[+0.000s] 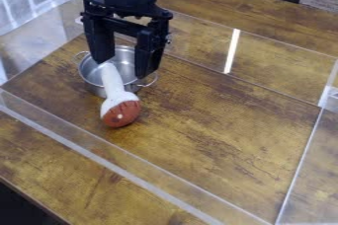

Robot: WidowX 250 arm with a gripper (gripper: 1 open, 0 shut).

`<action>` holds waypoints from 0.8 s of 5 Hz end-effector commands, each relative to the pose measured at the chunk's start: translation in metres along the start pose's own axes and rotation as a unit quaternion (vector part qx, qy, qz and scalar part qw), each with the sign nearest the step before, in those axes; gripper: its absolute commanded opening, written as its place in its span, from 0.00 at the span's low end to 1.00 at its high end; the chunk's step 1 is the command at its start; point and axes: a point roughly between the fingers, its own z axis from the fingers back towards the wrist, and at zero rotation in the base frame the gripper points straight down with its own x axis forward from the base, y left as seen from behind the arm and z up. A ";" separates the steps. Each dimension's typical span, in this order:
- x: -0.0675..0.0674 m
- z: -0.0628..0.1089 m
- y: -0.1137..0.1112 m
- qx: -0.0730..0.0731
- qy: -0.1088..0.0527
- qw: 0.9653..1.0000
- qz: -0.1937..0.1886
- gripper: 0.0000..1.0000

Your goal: Put the mushroom in the silver pot

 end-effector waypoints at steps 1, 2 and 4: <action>-0.002 -0.024 -0.001 0.002 0.007 1.000 0.020 1.00; -0.003 -0.064 -0.004 0.004 0.011 0.999 0.037 1.00; 0.013 -0.079 0.003 0.007 0.003 1.000 0.026 1.00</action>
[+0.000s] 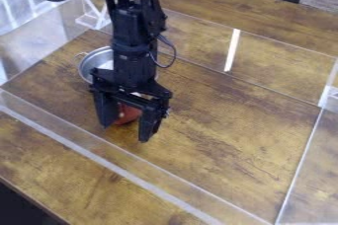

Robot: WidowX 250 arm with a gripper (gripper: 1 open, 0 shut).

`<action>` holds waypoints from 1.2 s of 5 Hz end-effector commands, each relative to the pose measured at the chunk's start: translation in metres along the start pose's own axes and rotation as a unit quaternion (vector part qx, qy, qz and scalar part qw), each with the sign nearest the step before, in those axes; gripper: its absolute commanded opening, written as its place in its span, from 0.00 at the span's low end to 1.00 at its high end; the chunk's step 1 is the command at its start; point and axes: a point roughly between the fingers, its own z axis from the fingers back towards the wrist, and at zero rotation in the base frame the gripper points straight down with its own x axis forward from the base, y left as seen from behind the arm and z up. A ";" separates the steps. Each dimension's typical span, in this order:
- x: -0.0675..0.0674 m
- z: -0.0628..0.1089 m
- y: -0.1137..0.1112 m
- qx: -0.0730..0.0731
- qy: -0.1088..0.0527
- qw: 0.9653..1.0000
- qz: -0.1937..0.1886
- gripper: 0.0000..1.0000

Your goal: Put the mushroom in the silver pot

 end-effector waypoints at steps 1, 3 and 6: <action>0.012 0.000 0.015 0.000 -0.031 0.999 0.014 1.00; 0.015 -0.001 0.035 -0.007 -0.045 0.998 0.051 0.00; 0.029 0.009 0.042 -0.010 -0.054 0.995 0.081 0.00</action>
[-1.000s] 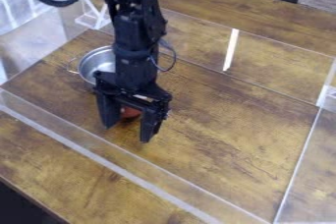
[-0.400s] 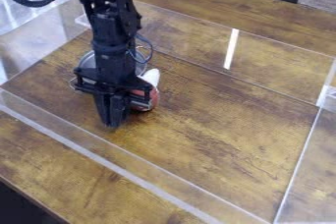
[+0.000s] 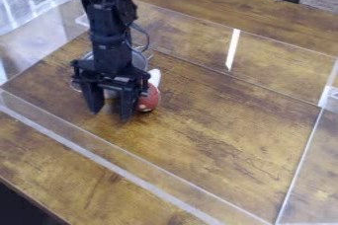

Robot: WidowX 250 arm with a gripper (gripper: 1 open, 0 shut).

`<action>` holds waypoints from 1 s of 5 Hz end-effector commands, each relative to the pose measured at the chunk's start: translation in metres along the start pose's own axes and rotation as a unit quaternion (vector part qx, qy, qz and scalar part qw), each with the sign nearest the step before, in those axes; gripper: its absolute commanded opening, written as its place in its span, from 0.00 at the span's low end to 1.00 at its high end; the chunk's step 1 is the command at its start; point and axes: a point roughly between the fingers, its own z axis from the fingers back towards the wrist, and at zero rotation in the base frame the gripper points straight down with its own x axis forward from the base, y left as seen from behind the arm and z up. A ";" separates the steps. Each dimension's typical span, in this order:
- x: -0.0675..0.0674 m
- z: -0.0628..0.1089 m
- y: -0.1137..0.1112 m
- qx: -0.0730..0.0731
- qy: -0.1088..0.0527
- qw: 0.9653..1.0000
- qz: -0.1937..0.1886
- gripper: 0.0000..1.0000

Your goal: Put the mushroom in the silver pot

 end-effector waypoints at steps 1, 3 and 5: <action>0.011 0.014 -0.007 -0.001 -0.021 1.000 -0.007 0.00; 0.014 0.002 -0.002 0.002 -0.022 1.000 -0.008 1.00; 0.026 0.007 0.003 0.002 -0.024 0.999 0.043 0.00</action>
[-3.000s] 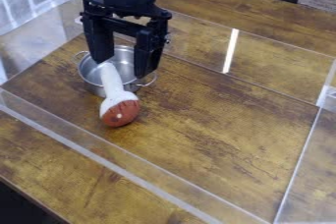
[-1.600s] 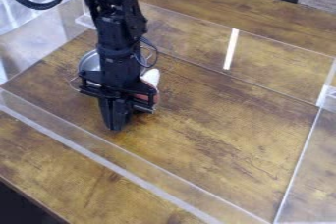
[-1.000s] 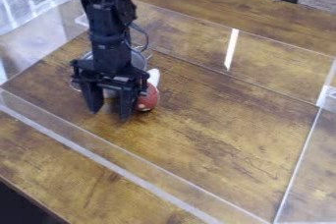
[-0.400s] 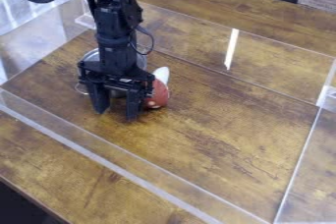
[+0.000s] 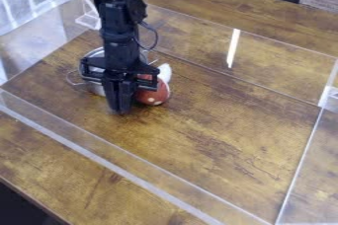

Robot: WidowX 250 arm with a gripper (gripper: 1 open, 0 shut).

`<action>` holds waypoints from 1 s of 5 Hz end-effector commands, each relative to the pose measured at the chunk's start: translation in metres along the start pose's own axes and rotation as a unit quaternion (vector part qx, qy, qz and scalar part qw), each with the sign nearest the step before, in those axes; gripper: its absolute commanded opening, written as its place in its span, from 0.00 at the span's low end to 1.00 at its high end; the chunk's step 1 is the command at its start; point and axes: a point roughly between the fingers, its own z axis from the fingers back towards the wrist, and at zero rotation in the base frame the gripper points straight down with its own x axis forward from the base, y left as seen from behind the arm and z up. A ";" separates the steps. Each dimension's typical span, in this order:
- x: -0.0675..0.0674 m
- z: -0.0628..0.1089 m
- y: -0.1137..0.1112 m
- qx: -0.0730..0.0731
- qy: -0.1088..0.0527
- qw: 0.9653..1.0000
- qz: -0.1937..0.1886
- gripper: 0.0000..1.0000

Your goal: Put the mushroom in the silver pot

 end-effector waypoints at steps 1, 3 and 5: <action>0.014 0.013 0.010 0.002 -0.025 1.000 -0.008 1.00; 0.022 0.013 0.020 0.005 -0.025 0.999 -0.037 0.00; 0.025 0.029 0.017 0.003 -0.025 1.000 -0.005 1.00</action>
